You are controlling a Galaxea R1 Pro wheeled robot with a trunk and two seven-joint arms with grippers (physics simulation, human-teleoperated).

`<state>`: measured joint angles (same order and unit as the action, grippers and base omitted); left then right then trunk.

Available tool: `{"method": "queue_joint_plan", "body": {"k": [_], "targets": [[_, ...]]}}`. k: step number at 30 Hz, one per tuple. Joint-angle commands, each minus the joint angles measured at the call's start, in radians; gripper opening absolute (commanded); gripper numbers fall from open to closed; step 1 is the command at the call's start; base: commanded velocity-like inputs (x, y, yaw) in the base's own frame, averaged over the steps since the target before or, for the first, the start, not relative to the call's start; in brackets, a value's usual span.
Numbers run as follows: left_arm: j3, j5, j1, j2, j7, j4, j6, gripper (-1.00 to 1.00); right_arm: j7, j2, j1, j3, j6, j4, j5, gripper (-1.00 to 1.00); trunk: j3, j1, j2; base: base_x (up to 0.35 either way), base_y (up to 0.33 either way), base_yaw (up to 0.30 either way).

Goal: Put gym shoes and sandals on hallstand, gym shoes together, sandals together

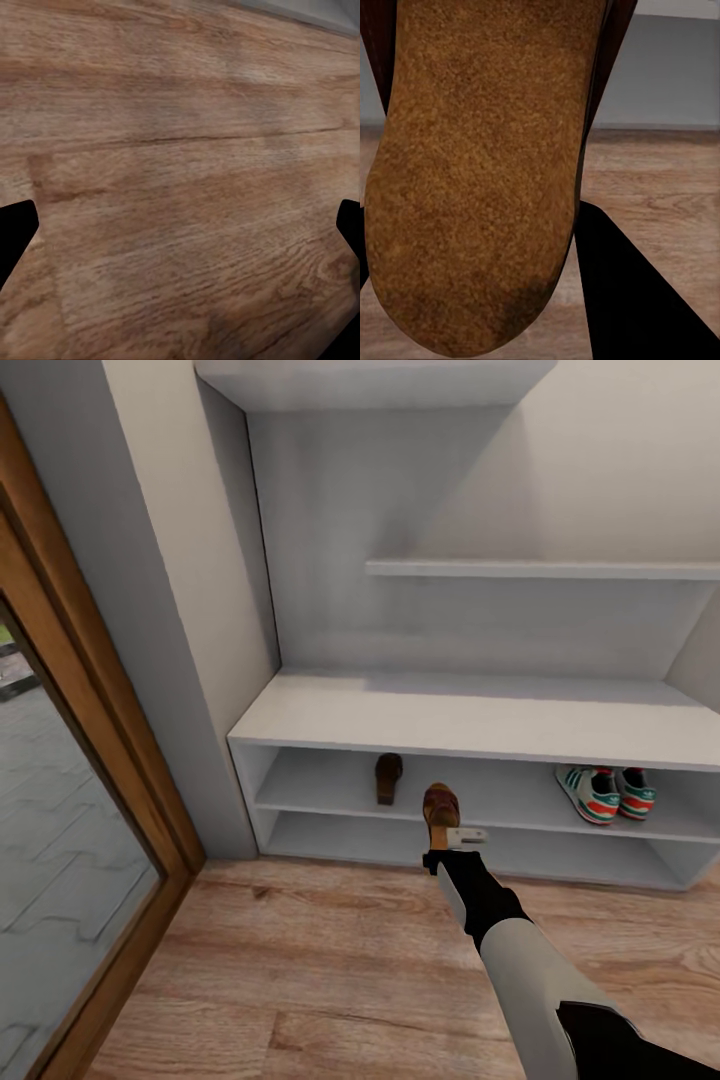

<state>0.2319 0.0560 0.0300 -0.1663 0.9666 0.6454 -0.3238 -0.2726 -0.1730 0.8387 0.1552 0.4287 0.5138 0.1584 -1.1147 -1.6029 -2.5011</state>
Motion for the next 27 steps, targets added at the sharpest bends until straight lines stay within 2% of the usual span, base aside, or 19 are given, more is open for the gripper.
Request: {"method": "queue_joint_plan", "body": {"k": [1,12,21,27], "targets": [[0.001,0.002,0.001,0.000,0.004,-0.001,-0.004,1.00,0.001,-0.001,0.000,0.007,0.005,0.002,0.007,-1.00,-0.001,0.000,0.000,0.125,0.000,0.000],[0.001,0.002,0.001,0.001,0.004,-0.001,-0.003,1.00,0.000,-0.001,0.000,0.007,0.005,0.002,0.007,-1.00,-0.001,0.000,0.000,0.268,0.000,0.000],[0.001,0.002,0.001,-0.001,0.004,-0.001,-0.004,1.00,0.000,-0.001,0.000,0.007,0.005,0.003,0.007,-1.00,-0.001,0.000,0.000,0.066,0.000,0.000],[0.001,0.002,0.001,-0.001,0.004,-0.003,-0.003,1.00,0.000,-0.001,0.000,0.007,0.005,0.003,0.007,-1.00,-0.001,0.000,0.000,0.251,0.000,0.000]]}}
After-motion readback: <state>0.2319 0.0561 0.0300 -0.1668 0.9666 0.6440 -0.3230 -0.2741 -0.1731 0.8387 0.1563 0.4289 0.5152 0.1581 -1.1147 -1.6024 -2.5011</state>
